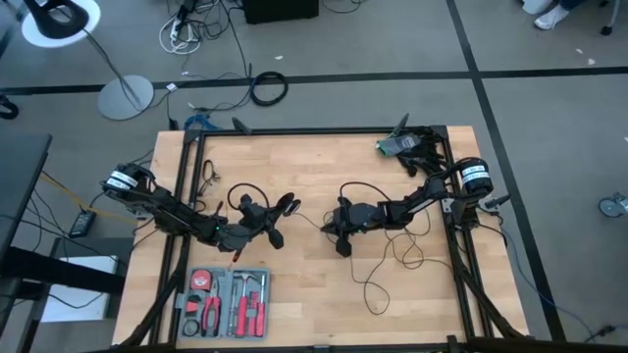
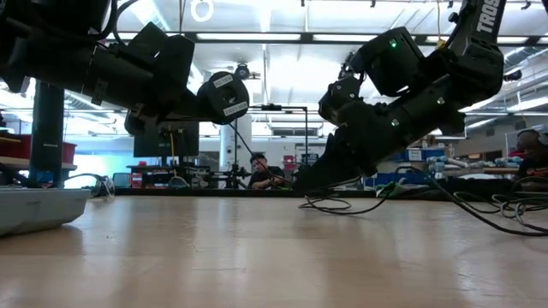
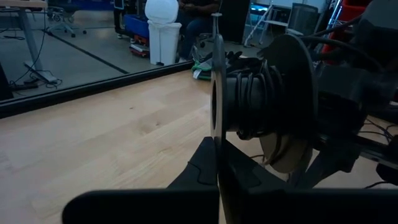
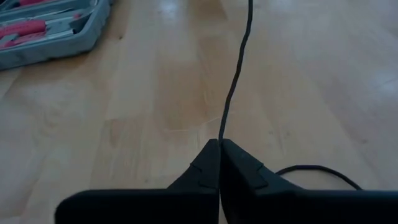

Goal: Coil cords
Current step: Coil the black wire onto the spool

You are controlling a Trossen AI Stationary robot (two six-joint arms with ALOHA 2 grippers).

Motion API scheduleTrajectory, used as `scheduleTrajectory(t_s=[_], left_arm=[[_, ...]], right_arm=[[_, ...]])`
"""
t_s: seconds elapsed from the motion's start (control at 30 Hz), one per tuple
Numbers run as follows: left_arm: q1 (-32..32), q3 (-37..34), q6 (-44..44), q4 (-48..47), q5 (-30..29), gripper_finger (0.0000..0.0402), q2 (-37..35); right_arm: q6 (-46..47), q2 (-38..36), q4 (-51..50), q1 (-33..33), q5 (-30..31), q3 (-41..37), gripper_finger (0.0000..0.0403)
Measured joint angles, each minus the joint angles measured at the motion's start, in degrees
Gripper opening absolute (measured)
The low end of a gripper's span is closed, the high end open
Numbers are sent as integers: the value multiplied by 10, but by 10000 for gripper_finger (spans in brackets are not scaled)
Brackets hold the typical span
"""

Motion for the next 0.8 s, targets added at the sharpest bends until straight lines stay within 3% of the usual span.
scheduleTrajectory(t_s=[0.3, 0.57, 0.8], left_arm=[[0, 0, 0, -1, 11, 0, 0], [0, 0, -3, -24, 11, 0, 0], [6, 0, -12, -35, 10, 0, 0]], right_arm=[[34, -13, -1, -24, 28, 0, 3], [47, -96, -9, -59, 39, 6, 1], [-42, -130, -172, -50, 26, 127, 1]])
